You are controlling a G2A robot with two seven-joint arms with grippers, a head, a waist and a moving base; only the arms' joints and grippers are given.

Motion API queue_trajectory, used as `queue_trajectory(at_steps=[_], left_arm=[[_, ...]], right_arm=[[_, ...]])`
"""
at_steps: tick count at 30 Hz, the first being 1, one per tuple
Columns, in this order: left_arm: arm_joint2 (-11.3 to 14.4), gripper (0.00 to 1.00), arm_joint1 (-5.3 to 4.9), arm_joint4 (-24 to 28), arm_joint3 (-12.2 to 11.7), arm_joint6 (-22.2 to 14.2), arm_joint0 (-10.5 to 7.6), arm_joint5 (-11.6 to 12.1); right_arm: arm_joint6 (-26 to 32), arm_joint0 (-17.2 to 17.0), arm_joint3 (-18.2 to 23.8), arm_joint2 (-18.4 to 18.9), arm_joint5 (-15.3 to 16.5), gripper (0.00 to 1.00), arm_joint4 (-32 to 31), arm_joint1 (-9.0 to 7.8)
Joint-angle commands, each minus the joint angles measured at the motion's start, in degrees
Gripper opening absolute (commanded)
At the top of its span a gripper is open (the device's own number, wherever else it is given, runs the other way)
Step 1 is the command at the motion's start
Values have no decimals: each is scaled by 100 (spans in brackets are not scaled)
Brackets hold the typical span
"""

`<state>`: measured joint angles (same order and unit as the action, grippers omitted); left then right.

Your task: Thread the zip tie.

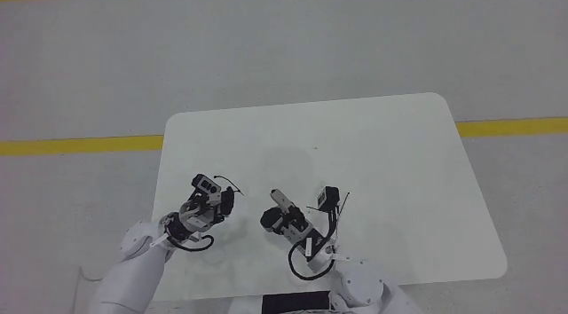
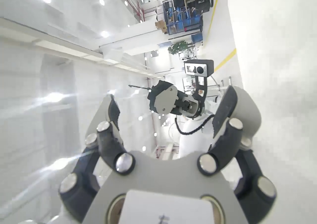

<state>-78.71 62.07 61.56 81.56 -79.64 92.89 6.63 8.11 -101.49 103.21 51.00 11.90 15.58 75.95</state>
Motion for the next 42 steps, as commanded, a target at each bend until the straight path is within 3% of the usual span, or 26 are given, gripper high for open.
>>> queue_trajectory(at_steps=[1,4,10,14,17,25,26,29,35,42], left_arm=[[-3,0,0,-6,3,0,1,-1],[-3,0,0,-6,3,0,1,-1],[89,0,-28,-53,123,0,8,-362],[50,0,-133,-294,347,0,56,-361],[28,0,-226,-507,515,0,73,-145],[28,0,-226,-507,515,0,73,-145],[41,0,-225,-567,545,126,58,-141],[16,0,-249,-906,617,244,66,-24],[-35,0,-270,-1027,590,229,98,282],[-36,0,-269,-1011,588,227,98,301]], right_arm=[[-16,-3,7,0,-2,100,-129,-1],[-16,-3,7,0,-2,100,-129,-1],[422,96,-208,-159,223,100,1147,67],[893,221,-418,-226,249,100,1953,103],[893,221,-418,-226,249,100,1953,103],[818,242,-425,-242,247,100,2004,114],[785,249,-436,-250,276,100,2015,120],[801,245,-461,-246,410,100,2166,131],[1129,260,-508,-214,554,100,2527,133],[1086,287,-496,-203,591,100,2452,135]])
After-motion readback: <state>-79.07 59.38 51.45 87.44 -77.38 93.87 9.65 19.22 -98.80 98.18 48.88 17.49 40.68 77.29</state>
